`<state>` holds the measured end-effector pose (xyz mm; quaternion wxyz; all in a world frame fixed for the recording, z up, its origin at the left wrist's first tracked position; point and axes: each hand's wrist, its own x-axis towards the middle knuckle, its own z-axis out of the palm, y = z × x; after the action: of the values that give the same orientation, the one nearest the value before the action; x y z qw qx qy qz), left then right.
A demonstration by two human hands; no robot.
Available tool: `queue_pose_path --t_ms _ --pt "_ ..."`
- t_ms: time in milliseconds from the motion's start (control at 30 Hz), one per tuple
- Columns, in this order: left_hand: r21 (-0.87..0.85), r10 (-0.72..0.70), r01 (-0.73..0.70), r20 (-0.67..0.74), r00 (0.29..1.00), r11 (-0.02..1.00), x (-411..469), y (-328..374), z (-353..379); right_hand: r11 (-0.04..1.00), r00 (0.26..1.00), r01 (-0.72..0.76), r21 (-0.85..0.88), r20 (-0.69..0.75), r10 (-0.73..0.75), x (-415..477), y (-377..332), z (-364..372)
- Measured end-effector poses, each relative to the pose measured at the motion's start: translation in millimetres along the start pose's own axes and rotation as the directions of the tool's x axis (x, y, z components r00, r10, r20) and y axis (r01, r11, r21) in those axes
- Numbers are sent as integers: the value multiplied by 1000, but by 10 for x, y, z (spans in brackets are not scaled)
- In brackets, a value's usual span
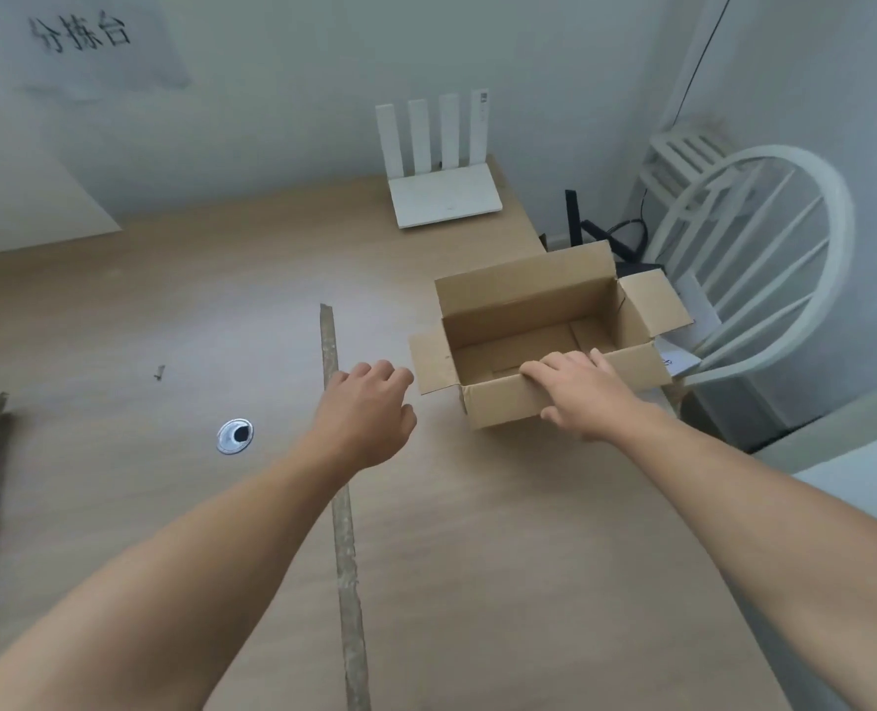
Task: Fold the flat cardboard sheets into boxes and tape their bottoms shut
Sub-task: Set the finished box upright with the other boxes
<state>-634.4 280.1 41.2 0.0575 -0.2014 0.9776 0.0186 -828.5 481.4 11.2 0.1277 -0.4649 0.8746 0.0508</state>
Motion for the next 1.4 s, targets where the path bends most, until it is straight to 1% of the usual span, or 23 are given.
queue_pose_path --t_ms 167,400,533,633,733,867,1000,1233,1400 --pt "-51 -41 41 12 999 998 407 120 -22 998 1000 16 68 -14 -15 423 256 12" --pt "-51 -73 75 39 997 996 587 74 -33 993 1000 23 115 -18 -21 741 381 0" --pt "-69 -113 116 50 992 991 648 6 21 995 999 40 94 -23 -38 791 401 -21" --pt "-63 -111 115 65 992 991 666 15 52 994 997 48 99 -58 -42 759 398 -15" --pt "-94 -127 133 60 990 987 596 70 46 994 996 30 101 -85 -22 700 337 -61" --pt "-81 -113 117 47 992 990 403 119 -13 995 993 -8 98 -117 20 503 135 -135" --pt "-83 -135 136 18 991 987 124 161 -178 996 987 -35 78 -157 47 148 -107 -232" --pt "-117 -131 122 -69 989 986 -711 505 -434 994 972 -100 50 -208 108 -824 -391 -358" --pt "-118 -122 112 -80 989 987 -1284 844 -409 994 962 -106 27 -250 109 -1581 -577 -366"
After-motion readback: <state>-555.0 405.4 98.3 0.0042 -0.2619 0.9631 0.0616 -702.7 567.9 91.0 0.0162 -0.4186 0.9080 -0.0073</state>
